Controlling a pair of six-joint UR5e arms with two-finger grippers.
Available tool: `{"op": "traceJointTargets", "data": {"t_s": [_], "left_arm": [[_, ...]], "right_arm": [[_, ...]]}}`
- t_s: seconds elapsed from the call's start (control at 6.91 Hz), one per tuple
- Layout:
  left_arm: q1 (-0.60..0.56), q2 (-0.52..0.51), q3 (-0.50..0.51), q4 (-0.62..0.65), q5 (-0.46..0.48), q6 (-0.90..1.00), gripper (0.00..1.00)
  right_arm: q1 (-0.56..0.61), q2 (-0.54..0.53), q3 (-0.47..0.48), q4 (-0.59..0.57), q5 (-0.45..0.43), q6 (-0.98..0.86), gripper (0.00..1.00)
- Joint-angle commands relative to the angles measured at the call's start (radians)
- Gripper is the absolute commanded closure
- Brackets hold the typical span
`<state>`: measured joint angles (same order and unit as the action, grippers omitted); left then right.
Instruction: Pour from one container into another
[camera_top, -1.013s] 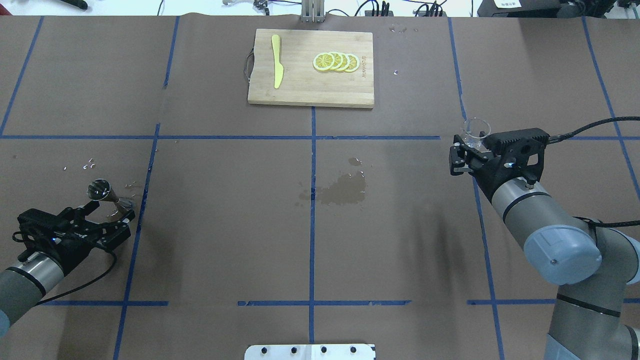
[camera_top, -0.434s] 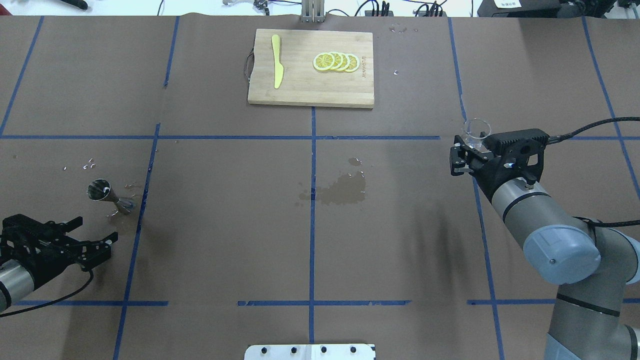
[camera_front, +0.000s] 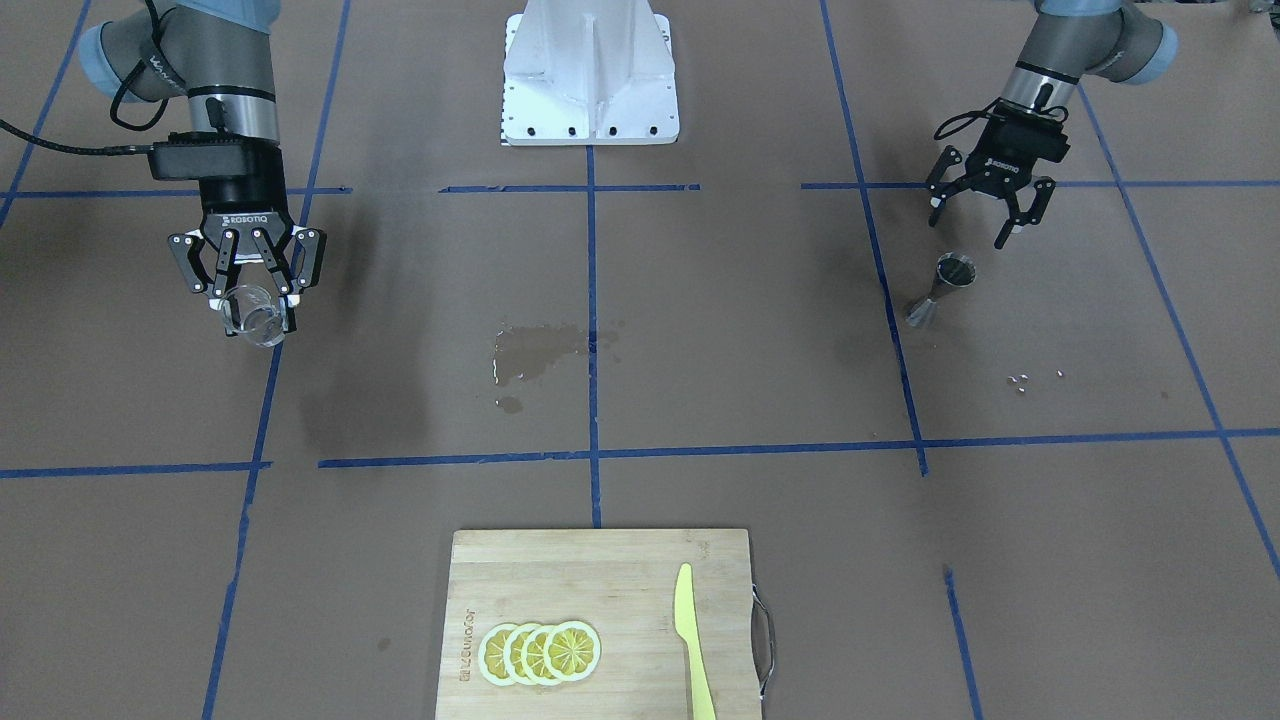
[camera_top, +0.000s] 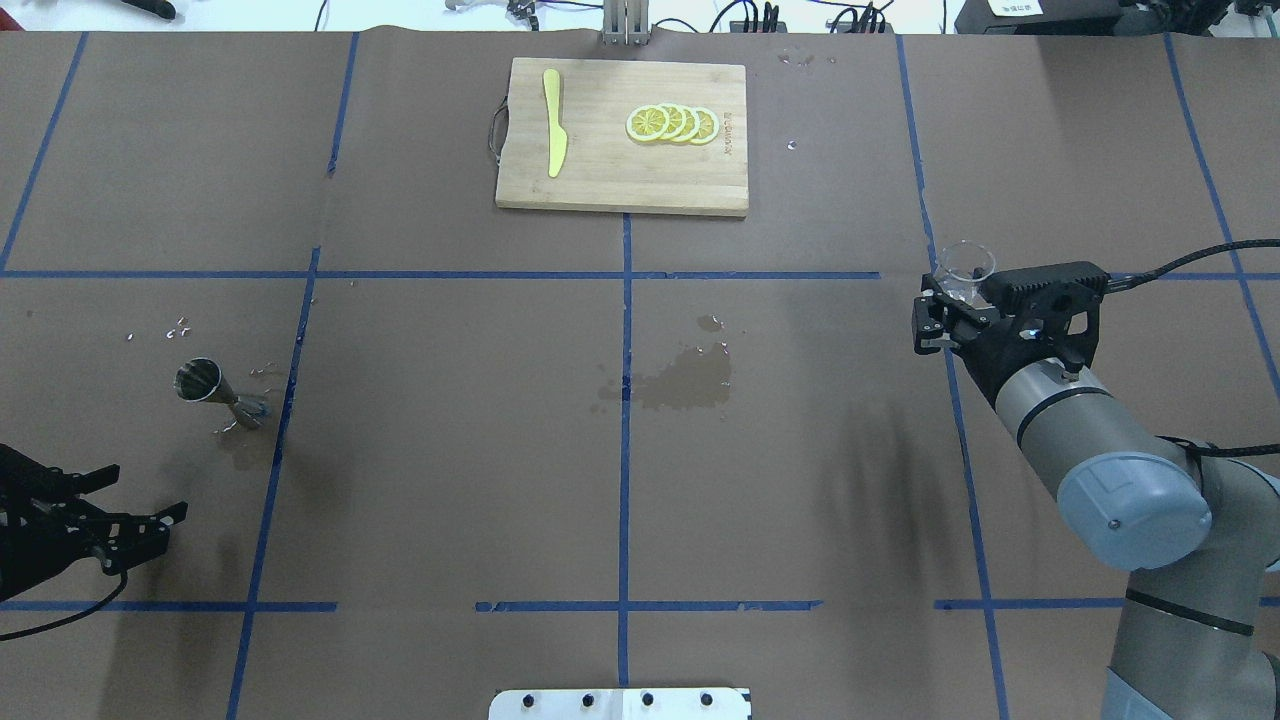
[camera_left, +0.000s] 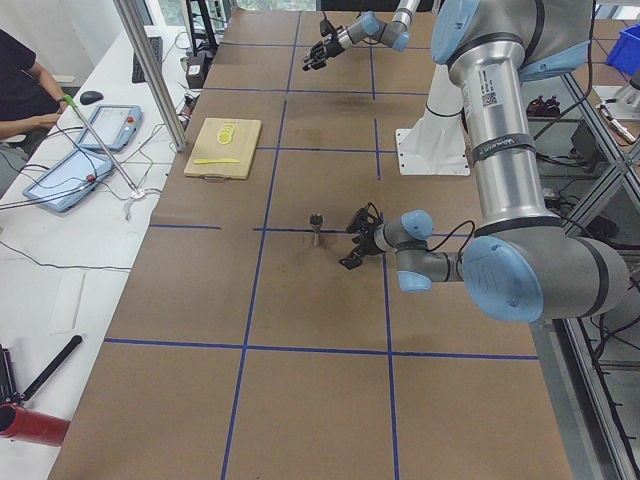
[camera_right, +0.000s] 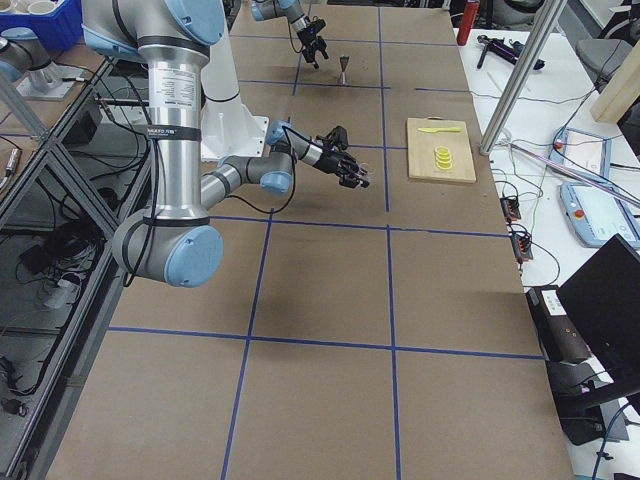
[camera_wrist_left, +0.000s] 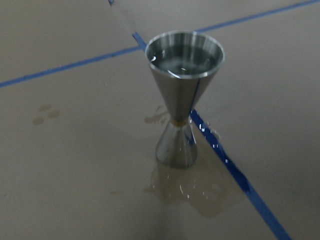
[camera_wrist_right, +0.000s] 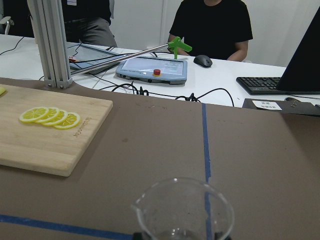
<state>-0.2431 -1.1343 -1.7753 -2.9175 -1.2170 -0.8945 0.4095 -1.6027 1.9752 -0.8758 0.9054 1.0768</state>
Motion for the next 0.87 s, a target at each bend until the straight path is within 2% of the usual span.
{"op": "traceJointTargets", "data": {"t_s": [0.0, 0.14, 0.29, 0.43, 0.58, 0.72], "left_arm": [[-0.088, 0.042, 0.017, -0.008, -0.109, 0.137, 0.00], [-0.239, 0.039, 0.022, -0.012, -0.271, 0.229, 0.00], [-0.436, 0.028, 0.031, -0.008, -0.487, 0.337, 0.00], [-0.617, 0.024, 0.065, 0.000, -0.668, 0.382, 0.00], [-0.704, 0.022, 0.080, 0.007, -0.778, 0.382, 0.00], [-0.770, 0.008, 0.085, 0.073, -0.861, 0.381, 0.00]], "right_arm": [[0.000, -0.077, -0.074, 0.189, 0.000, 0.037, 1.00], [0.000, -0.106, -0.119, 0.266, -0.003, 0.038, 1.00], [-0.006, -0.127, -0.143, 0.314, -0.005, 0.040, 1.00], [-0.030, -0.144, -0.172, 0.325, -0.016, 0.048, 1.00], [-0.087, -0.142, -0.217, 0.327, -0.069, 0.142, 1.00], [-0.145, -0.143, -0.228, 0.325, -0.139, 0.185, 1.00]]}}
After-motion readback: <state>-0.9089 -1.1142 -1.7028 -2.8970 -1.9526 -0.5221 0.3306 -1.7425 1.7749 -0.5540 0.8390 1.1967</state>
